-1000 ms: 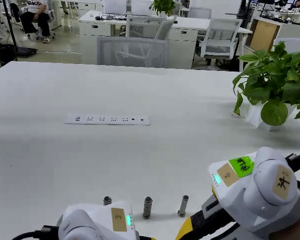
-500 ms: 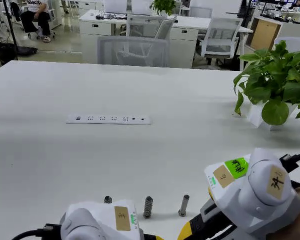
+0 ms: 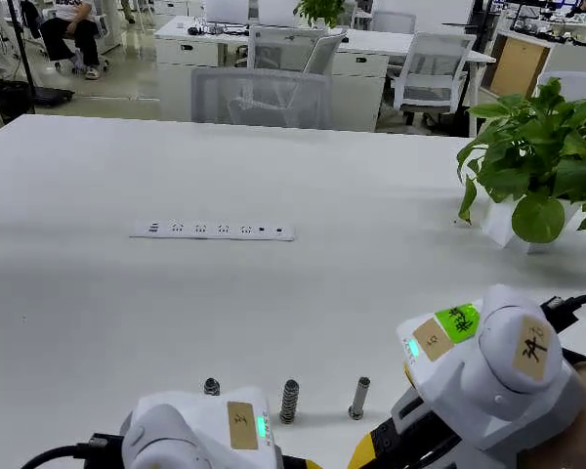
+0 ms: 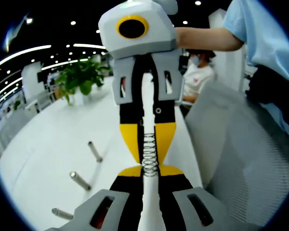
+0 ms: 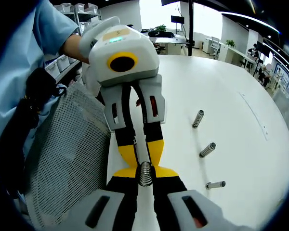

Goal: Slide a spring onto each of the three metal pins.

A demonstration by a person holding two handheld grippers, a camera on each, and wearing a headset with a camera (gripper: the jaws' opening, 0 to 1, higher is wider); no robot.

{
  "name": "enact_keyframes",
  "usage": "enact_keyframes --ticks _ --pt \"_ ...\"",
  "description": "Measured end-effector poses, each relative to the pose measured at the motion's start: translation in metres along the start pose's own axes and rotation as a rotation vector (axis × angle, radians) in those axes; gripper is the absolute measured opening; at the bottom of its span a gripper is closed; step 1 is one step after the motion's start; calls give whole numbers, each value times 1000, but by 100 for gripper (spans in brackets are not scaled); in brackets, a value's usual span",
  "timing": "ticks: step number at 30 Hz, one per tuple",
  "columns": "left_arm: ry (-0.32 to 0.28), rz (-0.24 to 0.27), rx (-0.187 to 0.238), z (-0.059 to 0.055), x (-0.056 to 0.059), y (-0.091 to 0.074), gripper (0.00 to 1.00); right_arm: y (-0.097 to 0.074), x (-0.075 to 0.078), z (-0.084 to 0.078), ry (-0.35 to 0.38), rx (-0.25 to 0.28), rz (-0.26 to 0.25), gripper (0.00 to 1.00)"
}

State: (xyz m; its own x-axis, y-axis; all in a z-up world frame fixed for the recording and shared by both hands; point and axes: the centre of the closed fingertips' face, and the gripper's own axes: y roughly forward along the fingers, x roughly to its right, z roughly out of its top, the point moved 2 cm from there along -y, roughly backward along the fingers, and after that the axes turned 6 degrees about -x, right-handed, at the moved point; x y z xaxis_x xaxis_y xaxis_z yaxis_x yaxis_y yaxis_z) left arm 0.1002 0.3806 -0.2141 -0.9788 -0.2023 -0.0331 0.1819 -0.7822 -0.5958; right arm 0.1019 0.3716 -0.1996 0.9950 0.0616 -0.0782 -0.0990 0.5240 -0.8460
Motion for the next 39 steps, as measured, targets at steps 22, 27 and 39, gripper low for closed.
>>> enact_keyframes --ticks 22,27,39 --pt "-110 111 35 -16 -11 -9 35 2 5 -10 14 -33 -2 12" --pt "-172 179 44 -28 -19 -20 52 1 6 -13 16 -42 -2 12" --pt "-291 300 59 -50 -34 -49 87 -2 19 -24 -1 -92 -13 12"
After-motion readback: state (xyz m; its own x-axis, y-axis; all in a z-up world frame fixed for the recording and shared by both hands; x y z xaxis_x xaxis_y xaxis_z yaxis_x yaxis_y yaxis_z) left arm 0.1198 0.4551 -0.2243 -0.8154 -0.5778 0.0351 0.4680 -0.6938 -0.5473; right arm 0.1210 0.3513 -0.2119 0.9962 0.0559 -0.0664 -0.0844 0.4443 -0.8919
